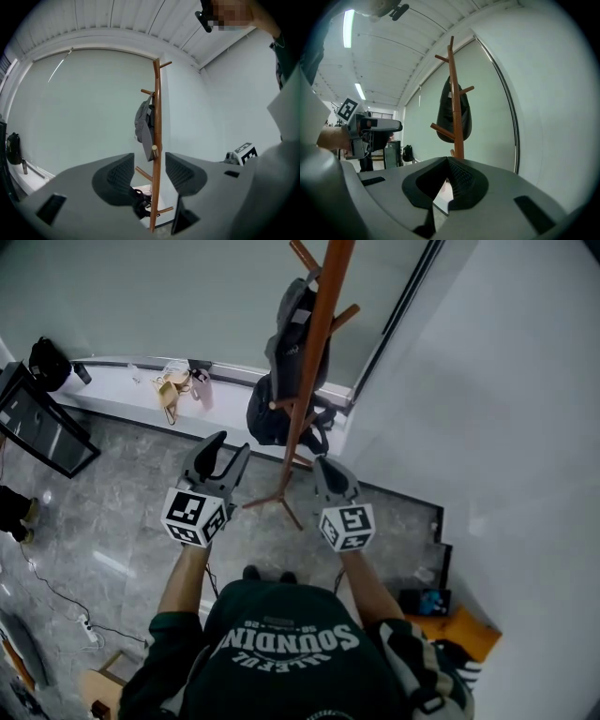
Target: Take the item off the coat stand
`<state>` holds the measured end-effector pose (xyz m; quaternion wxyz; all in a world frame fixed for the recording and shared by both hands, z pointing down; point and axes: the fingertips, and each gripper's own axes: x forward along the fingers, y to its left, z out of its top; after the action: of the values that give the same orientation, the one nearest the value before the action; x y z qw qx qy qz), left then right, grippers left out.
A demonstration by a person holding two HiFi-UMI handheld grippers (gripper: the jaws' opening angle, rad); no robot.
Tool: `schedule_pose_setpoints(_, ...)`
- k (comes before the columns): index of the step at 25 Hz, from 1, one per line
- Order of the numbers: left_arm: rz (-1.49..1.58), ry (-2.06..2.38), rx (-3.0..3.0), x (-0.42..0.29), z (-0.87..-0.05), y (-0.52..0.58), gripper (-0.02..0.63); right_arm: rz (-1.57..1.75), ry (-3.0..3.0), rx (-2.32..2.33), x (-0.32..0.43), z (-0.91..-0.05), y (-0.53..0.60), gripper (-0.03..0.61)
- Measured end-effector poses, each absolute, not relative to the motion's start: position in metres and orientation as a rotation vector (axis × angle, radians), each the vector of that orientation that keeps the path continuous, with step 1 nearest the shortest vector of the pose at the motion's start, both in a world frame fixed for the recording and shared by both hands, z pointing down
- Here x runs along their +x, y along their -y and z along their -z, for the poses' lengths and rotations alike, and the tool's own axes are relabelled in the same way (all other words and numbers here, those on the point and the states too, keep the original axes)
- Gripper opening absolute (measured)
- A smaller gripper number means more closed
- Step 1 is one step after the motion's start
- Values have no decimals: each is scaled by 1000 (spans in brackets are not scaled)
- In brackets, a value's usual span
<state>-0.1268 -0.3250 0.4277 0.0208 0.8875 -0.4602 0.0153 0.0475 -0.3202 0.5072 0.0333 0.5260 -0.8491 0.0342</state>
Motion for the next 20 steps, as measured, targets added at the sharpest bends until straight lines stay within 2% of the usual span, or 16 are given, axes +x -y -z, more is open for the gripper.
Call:
schedule_pose_setpoints(7, 2, 1370, 2751, -122, -410, 335, 253, -105, 2589, 1648, 56, -510, 315, -2)
schedule_pose_setpoints(20, -70, 1269, 2768, -93, -391, 377, 255, -102, 2546, 1701, 70, -510, 305, -2)
